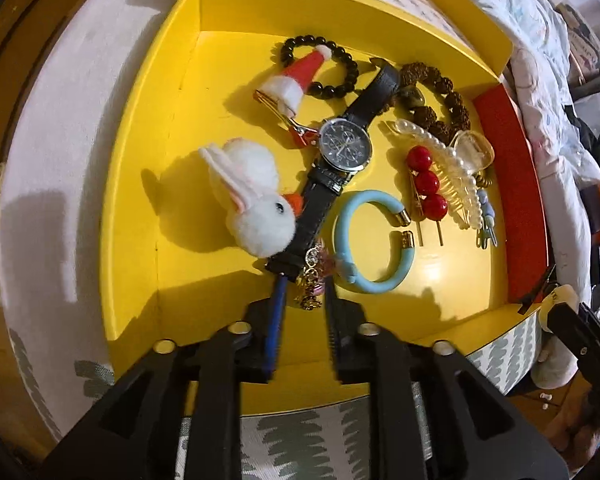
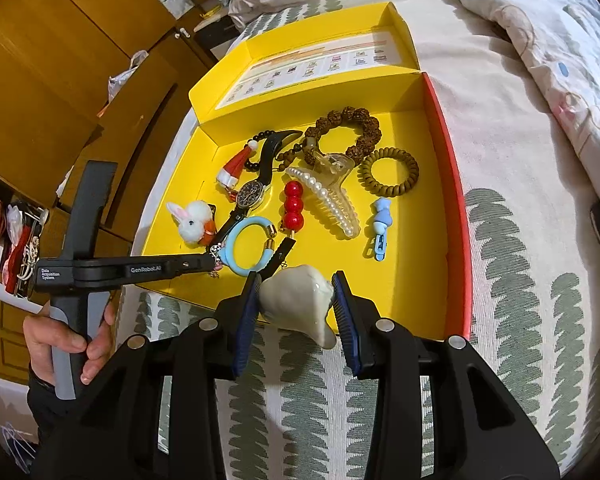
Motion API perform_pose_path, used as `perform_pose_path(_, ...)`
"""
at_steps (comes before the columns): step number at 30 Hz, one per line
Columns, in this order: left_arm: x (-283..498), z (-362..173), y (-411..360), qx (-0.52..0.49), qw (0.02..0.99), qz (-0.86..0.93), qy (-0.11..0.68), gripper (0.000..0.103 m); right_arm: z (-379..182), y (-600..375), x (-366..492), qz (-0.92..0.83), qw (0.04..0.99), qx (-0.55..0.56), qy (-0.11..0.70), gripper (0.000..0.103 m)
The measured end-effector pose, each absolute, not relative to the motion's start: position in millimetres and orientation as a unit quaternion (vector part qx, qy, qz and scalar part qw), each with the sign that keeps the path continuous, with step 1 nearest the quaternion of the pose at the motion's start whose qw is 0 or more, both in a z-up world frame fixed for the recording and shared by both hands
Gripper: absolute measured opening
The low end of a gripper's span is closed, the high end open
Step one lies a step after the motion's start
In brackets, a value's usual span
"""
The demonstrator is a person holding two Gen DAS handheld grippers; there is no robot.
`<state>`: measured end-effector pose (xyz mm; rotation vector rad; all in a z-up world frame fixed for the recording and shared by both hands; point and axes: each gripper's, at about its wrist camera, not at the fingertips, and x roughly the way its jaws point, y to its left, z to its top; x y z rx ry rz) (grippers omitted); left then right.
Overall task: Organize jewelry
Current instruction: 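Lift the white ornament and silver charm out of the box over the bedspread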
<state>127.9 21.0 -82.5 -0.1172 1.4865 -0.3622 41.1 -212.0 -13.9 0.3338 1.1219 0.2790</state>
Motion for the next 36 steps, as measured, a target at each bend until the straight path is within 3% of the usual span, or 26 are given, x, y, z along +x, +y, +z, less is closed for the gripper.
perform_pose_path(7, 128, -86, 11, -0.027, 0.728, -0.153, 0.668, 0.027, -15, -211, 42, 0.13, 0.824, 0.154, 0.529, 0.037)
perform_pose_path(9, 127, -85, 9, -0.021, 0.733, -0.15, 0.663, 0.025, -15, -211, 42, 0.131, 0.824, 0.155, 0.53, 0.037)
perform_pose_path(11, 127, -85, 9, -0.023, 0.733, -0.154, 0.662, 0.015, -15, -210, 42, 0.131, 0.824, 0.154, 0.53, 0.037)
perform_pose_path(22, 124, -68, 13, -0.043, 0.743, -0.167, 0.646, 0.006, -13, -214, 39, 0.13, 0.826, 0.157, 0.525, 0.037)
perform_pose_path(36, 112, -36, 32, -0.064, 0.763, -0.184, 0.616, 0.006, -4, -214, 29, 0.142, 0.829, 0.154, 0.518, 0.037)
